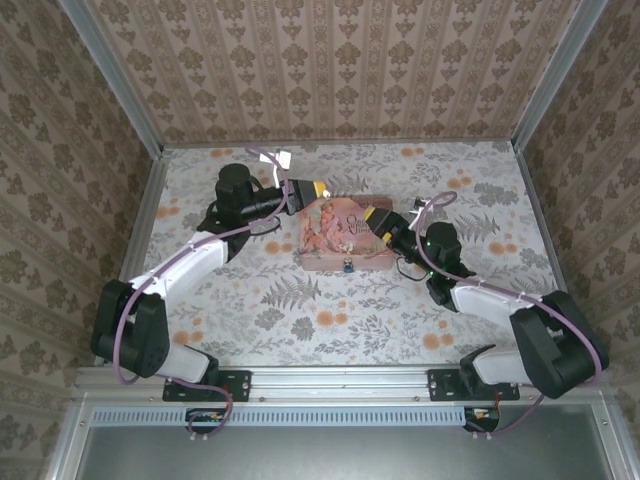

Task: Unlock a padlock with a key

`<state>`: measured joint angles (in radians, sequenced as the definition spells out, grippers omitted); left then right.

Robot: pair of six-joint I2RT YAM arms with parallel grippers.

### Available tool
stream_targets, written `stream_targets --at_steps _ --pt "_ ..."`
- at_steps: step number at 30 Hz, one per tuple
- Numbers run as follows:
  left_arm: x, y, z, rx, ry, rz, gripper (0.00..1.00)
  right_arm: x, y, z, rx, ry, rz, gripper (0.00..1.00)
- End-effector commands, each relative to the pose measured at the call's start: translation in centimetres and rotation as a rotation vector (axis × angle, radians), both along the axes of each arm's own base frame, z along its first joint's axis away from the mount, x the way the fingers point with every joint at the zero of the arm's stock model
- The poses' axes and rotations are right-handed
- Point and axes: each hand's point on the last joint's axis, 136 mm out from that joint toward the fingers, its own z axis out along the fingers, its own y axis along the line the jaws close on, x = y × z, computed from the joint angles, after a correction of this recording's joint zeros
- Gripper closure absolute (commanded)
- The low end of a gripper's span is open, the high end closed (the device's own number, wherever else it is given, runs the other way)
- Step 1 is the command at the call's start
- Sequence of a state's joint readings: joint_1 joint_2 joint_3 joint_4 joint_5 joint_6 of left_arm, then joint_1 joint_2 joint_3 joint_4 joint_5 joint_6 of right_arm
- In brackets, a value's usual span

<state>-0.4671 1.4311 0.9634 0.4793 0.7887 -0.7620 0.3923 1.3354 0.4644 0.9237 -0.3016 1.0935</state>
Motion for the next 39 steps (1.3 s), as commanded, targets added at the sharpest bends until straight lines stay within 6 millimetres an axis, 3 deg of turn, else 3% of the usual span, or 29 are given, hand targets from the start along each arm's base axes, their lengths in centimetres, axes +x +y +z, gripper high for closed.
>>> stream_targets --at_steps 1,10,21,39 --pt "-1.1 -0.6 1.7 -0.065 -0.066 -0.05 1.0 -0.1 1.1 5.7 0.183 -0.149 0.046 0.23" --pt "-1.0 -1.6 1.4 -0.081 -0.072 -0.04 1.0 1.1 3.3 7.7 0.303 -0.174 0.085 0.43" --pt "-0.7 -2.5 0.9 -0.105 -0.047 -0.037 1.0 1.1 5.1 10.4 0.34 -0.225 0.098 0.54" --pt "-0.4 -2.9 0.6 -0.108 -0.04 -0.013 1.0 0.6 6.7 9.3 0.331 -0.199 0.128 0.64"
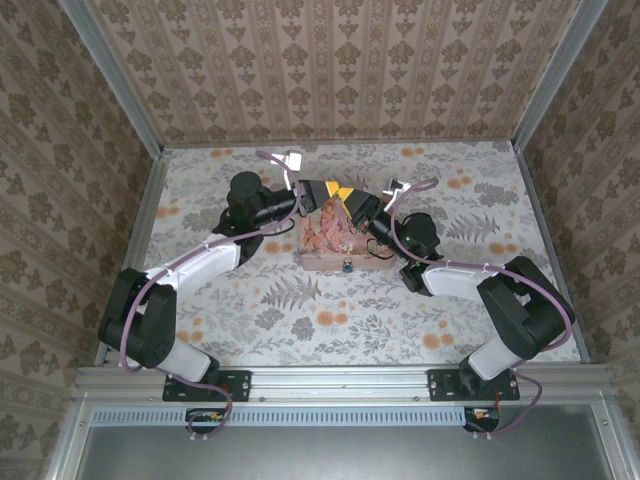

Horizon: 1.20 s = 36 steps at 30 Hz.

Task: Unlock a padlock with a key

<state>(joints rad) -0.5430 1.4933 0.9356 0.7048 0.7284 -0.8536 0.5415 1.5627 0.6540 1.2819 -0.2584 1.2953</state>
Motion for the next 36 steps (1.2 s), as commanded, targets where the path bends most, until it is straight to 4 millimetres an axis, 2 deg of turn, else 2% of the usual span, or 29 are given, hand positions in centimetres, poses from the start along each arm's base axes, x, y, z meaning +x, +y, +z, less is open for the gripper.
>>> stream_targets --at_steps 1,9,20,29,36 --pt "0.1 -0.3 0.1 -0.017 -0.01 0.003 1.0 -0.4 0.0 1.7 0.038 -0.051 -0.004 0.65" --pt "0.4 -0.3 -0.1 -0.022 -0.006 0.012 1.0 -0.6 0.1 1.2 0.033 -0.04 -0.009 0.74" --pt "0.4 -0.1 -0.1 -0.027 -0.007 0.024 1.0 -0.3 -0.8 -0.1 0.023 -0.011 -0.051 1.0" --pt "0.1 0.4 -0.3 -0.028 -0.004 0.042 1.0 0.2 -1.9 -0.8 0.033 0.019 -0.099 1.0" --pt "0.0 0.5 -0.8 -0.03 0.009 0.048 1.0 0.3 -2.1 -0.5 0.041 0.018 -0.104 1.0"
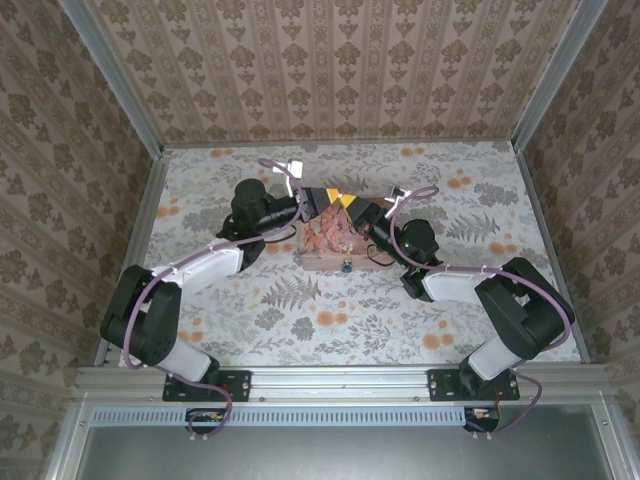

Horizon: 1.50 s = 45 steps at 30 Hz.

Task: Unlock a padlock with a key

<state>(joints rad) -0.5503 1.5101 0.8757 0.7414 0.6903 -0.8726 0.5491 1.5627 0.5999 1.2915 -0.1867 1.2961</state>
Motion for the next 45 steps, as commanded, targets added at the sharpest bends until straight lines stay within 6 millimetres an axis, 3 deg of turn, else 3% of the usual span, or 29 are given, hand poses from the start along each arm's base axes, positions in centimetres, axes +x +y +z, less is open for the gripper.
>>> stream_targets --at_steps 1,23,36,37,41,43,45 --pt "-0.2 0.5 1.6 -0.041 -0.042 0.02 1.0 0.1 -1.2 1.5 0.045 -0.034 -0.042 1.0" --pt "1.5 0.4 2.0 0.0 0.015 0.077 1.0 -0.9 0.6 -0.4 -0.024 -0.016 0.074 1.0" --pt "1.6 0.4 2.3 -0.004 0.013 0.081 1.0 -0.8 0.0 -1.8 -0.043 0.017 0.046 1.0" --pt "1.7 0.4 2.3 -0.004 0.016 0.086 0.95 -0.8 -0.1 -1.8 -0.043 0.018 0.043 1.0" --pt "2.1 1.5 2.5 -0.021 0.023 0.135 0.55 -0.8 -0.7 -2.1 -0.046 0.025 0.029 1.0" --pt "2.3 2.2 2.4 -0.025 0.029 0.161 0.45 -0.8 -0.8 -2.1 -0.047 0.027 0.028 1.0" --pt "2.4 2.8 2.4 -0.028 0.034 0.178 0.41 -0.9 -0.9 -2.1 -0.048 0.024 0.026 1.0"
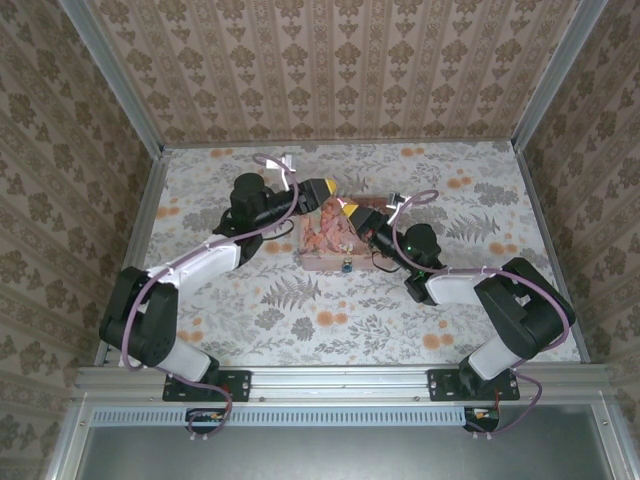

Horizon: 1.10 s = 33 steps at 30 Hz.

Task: Unlock a padlock with a key

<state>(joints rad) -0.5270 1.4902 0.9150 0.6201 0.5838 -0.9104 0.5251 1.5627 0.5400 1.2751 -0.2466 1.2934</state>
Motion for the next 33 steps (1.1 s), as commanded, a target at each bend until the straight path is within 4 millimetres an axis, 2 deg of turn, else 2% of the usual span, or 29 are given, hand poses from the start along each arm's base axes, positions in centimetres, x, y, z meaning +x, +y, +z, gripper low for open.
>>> stream_targets --at_steps 1,11,15,17,18,20,26,33 --pt "0.0 1.4 2.4 -0.041 -0.054 0.051 0.41 -0.2 -0.5 0.9 0.002 -0.033 -0.007 1.0" --pt "-0.7 1.1 1.9 -0.035 -0.031 0.014 0.39 -0.8 -0.4 1.1 -0.046 -0.069 0.006 1.0" --pt "-1.1 1.3 1.5 -0.014 -0.032 0.009 0.39 -1.8 -0.5 1.2 -0.152 -0.127 0.011 1.0" --pt "-1.3 1.4 1.2 -0.006 -0.029 0.006 0.39 -2.1 -0.7 0.5 -0.228 -0.141 0.009 1.0" --pt "-1.5 1.4 1.1 -0.003 -0.03 0.001 0.38 -2.8 -0.9 1.5 -0.247 -0.181 0.005 1.0" --pt "-1.8 1.3 0.9 -0.001 -0.029 -0.009 0.38 -3.4 -1.0 1.6 -0.288 -0.21 0.015 1.0" --pt "-3.1 -0.2 0.9 -0.017 -0.03 -0.061 0.38 -4.6 -1.4 1.8 -0.347 -0.247 0.024 1.0" --pt "-4.1 -2.3 1.1 -0.078 -0.029 -0.094 0.38 -5.0 -1.7 1.8 -0.343 -0.25 0.017 1.0"
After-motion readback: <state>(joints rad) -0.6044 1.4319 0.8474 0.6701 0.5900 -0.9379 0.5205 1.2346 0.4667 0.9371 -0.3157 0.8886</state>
